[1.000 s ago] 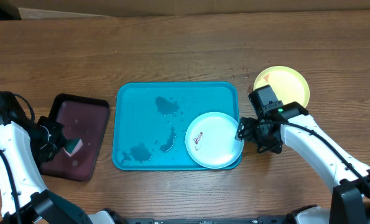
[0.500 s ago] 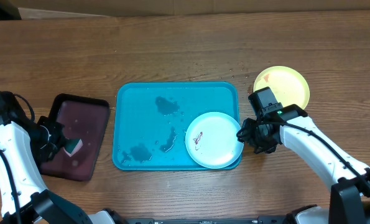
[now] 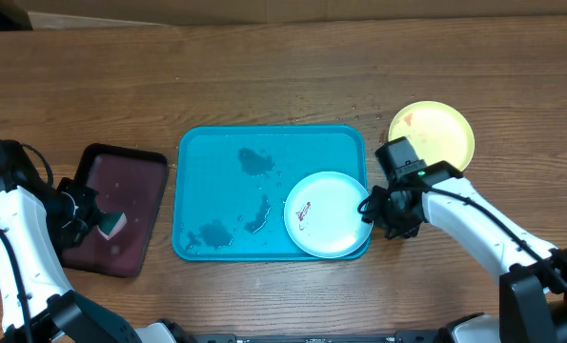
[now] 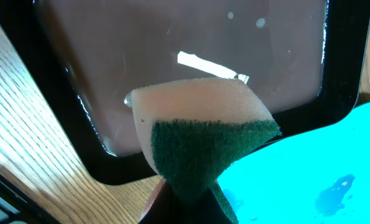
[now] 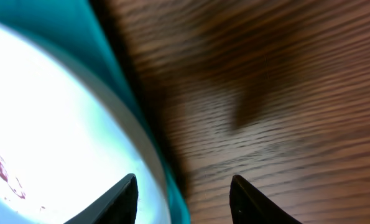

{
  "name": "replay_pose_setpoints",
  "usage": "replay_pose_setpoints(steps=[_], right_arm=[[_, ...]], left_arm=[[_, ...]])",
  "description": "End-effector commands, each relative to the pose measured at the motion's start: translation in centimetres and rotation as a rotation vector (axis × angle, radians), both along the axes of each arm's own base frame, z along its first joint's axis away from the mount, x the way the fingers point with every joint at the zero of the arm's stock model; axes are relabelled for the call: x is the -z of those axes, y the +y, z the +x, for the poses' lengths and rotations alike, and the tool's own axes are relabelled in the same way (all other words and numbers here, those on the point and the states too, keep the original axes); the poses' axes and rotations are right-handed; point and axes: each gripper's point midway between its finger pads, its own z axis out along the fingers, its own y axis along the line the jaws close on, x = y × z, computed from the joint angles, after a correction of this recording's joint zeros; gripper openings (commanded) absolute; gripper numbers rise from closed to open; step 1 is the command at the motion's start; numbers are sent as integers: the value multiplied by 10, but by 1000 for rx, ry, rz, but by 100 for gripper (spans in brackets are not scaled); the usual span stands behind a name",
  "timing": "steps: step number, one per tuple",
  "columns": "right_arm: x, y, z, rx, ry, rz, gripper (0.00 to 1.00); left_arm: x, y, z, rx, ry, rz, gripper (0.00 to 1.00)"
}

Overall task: Clean dirty plates on tray and stack at the side
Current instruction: 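Grasp the light-blue plate's rim with the right gripper and drag it center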

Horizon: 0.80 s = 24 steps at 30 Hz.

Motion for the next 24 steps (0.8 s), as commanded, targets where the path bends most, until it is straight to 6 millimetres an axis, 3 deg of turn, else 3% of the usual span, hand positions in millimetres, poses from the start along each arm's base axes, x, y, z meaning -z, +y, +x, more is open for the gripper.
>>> replay_pose_setpoints(steps=[1,6,14,17,24], right_arm=[[4,13,-6,-45,-3,14,49],[3,18,-1,-56,-29,22,46],[4,13,-4,-55,-22,-2,20],[4,14,-3,-55,-23,-1,4],[-2,17,4,-89,-50,7,4]], left_arm=[[4,-2,-1,15,7,-13,4],[4,-3,-2,20,9,-14,4],[4,-3,-2,20,9,-14,4],[4,-3,-2,20,9,-14,4],[4,-3,-2,20,9,-14,4]])
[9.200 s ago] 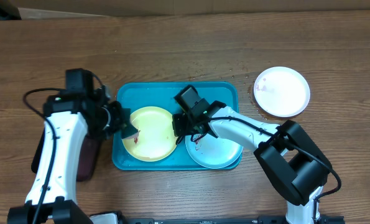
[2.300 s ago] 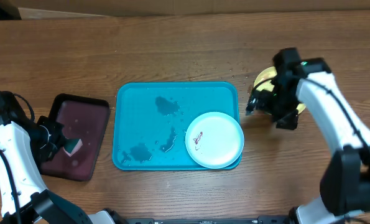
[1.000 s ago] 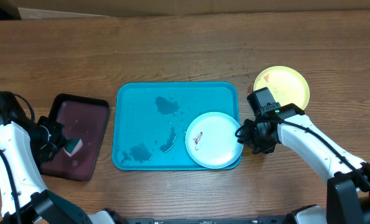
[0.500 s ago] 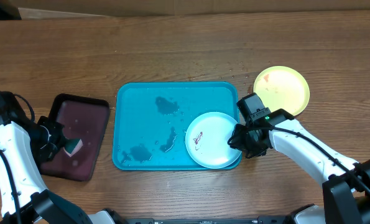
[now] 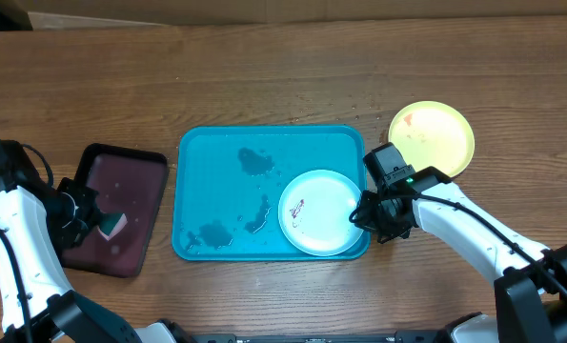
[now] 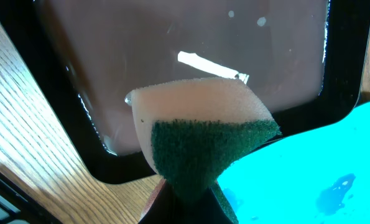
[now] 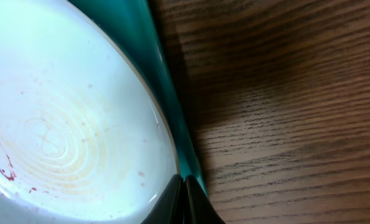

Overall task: Clean dirty plates on tray and stack at the side
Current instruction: 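Grasp the light-blue plate's rim with the right gripper and drag it center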

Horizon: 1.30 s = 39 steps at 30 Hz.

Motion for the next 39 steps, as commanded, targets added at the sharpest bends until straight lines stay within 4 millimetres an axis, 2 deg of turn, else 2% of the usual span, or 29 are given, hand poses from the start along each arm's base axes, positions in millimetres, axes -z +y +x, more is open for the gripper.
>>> replay_pose_setpoints(steps=[1,6,11,14,15,18,21,28,33,39], right_arm=[[-6,3,8,-30,-29,3,4],[-14,19,10,-68,-31,76,4],[-11,29,6,-99,-41,59,4],[-6,22,3,-77,-39,-14,30],[-6,20,1,-68,-30,-25,35],[-5,15,-8,-63,11,-42,39],[-4,10,-17,-43,48,-61,39],[-5,21,-17,-40,57,1,40],[4,17,-22,26,78,-12,40],[12,24,-19,23,76,18,39]], left_arm=[[4,-2,-1,20,6,-12,4],[4,-2,-1,20,5,-12,4],[4,-2,-1,20,6,-11,4],[4,-2,-1,23,6,-12,4],[4,-2,-1,22,6,-12,4],[4,-2,-1,22,5,-13,4],[3,-5,1,25,-6,-25,4],[3,-4,1,28,-8,-23,4],[3,-4,1,28,-9,-23,4],[3,-4,2,28,-9,-23,4]])
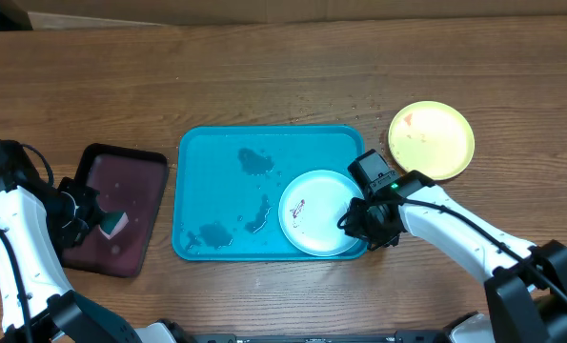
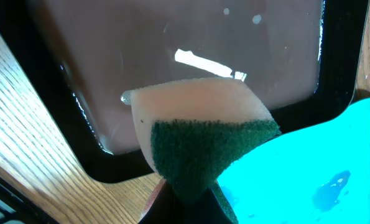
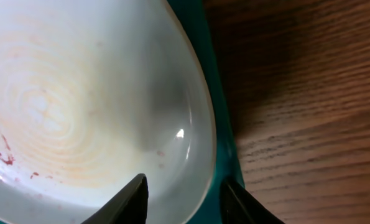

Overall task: Clean dirty plates on tray and stack at the side
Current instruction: 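Grasp the light-blue plate's rim with the right gripper and drag it center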

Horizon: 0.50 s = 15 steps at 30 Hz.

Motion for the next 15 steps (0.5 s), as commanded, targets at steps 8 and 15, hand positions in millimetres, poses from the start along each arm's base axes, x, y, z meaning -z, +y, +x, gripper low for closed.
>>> replay_pose_setpoints(steps=[8,15], right_arm=[[17,26,6,-28,-17,54,38],[18,76,14,-196,-103,202,37]], left_arm=[[4,-2,0,25,0,-11,4],[3,-2,0,25,-1,-11,4]])
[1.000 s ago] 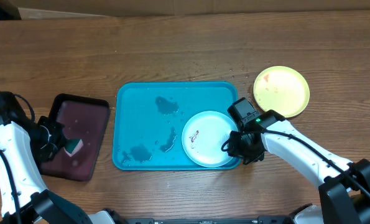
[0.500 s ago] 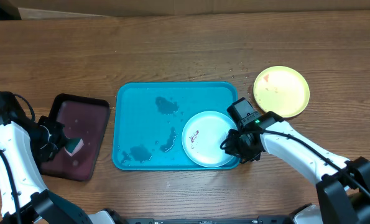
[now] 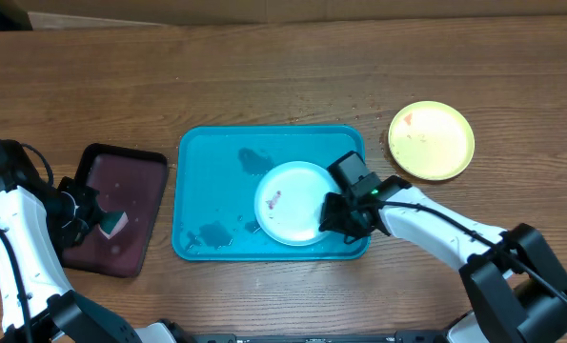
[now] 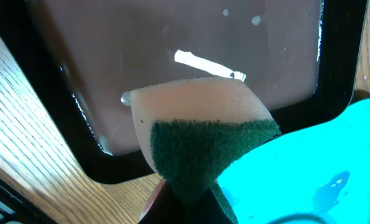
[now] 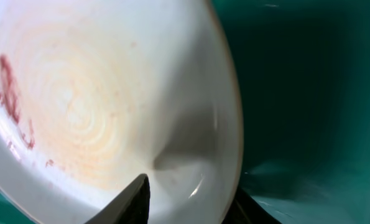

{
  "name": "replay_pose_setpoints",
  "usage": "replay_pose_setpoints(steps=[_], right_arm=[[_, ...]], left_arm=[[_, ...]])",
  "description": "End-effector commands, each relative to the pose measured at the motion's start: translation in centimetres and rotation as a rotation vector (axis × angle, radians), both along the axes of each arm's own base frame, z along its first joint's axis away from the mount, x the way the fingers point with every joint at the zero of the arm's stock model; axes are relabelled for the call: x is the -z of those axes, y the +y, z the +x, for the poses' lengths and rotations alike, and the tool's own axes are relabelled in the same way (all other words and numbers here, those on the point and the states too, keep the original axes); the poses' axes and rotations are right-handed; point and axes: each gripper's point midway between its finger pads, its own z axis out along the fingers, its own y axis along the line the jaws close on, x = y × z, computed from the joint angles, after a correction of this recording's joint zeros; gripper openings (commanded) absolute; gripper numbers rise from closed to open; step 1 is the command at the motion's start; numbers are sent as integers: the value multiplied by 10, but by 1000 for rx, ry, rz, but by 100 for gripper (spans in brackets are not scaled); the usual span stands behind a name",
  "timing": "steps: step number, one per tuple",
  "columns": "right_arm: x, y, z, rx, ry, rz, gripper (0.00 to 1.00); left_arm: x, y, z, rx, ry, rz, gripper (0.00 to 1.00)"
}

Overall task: Clean dirty plates on tray and stack at the side
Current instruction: 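Grasp the light-blue plate's rim with the right gripper and drag it center, then scrub the light-blue plate with the sponge while right gripper holds rim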

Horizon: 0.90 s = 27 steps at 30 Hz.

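A white plate with a red smear sits in the middle right of the wet teal tray. My right gripper stands at the plate's right rim. In the right wrist view the right gripper is open, with one finger over the white plate and the other outside its rim above the teal tray. My left gripper hangs over the black tray, shut on a tan and green sponge. The left wrist view shows the sponge pinched in the left gripper.
A yellow plate with a small red mark lies on the wooden table to the right of the teal tray. The black tray holds brownish water. Several puddles lie on the teal tray's left half.
The white plate has moved left, from the tray's right edge toward its middle, and my right gripper has moved left with it, still straddling the rim. The left arm has not moved.
My right gripper stood open beside the white plate, which overhung the tray's right edge. Then it was shut against the rim and the plate lay inside the tray. Later it was open astride the rim, and now the plate is nearer the tray's middle. The left gripper held the sponge throughout.
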Motion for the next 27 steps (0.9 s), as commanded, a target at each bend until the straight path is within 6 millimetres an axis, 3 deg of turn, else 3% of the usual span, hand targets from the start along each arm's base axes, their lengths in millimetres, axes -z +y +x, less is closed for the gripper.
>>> replay_pose_setpoints(steps=[1,4,9,12,16,24,27], right_arm=[[7,16,-12,-104,12,22,37],[1,9,-3,-98,-8,-35,41],[-20,-5,33,-12,-49,-43,43],[-22,-16,44,31,-57,-39,43],[-13,-20,41,37,-28,-52,43],[17,14,16,-36,41,-42,43],[21,25,16,-56,25,-30,33]], left_arm=[[4,-2,0,26,1,-12,4],[4,-2,-1,25,3,-13,4],[4,-3,-1,26,3,-14,4],[4,-3,-1,26,3,-14,4],[3,-3,0,26,-1,-16,4],[3,-3,0,27,-4,-18,5],[3,-3,0,42,-5,-16,4]])
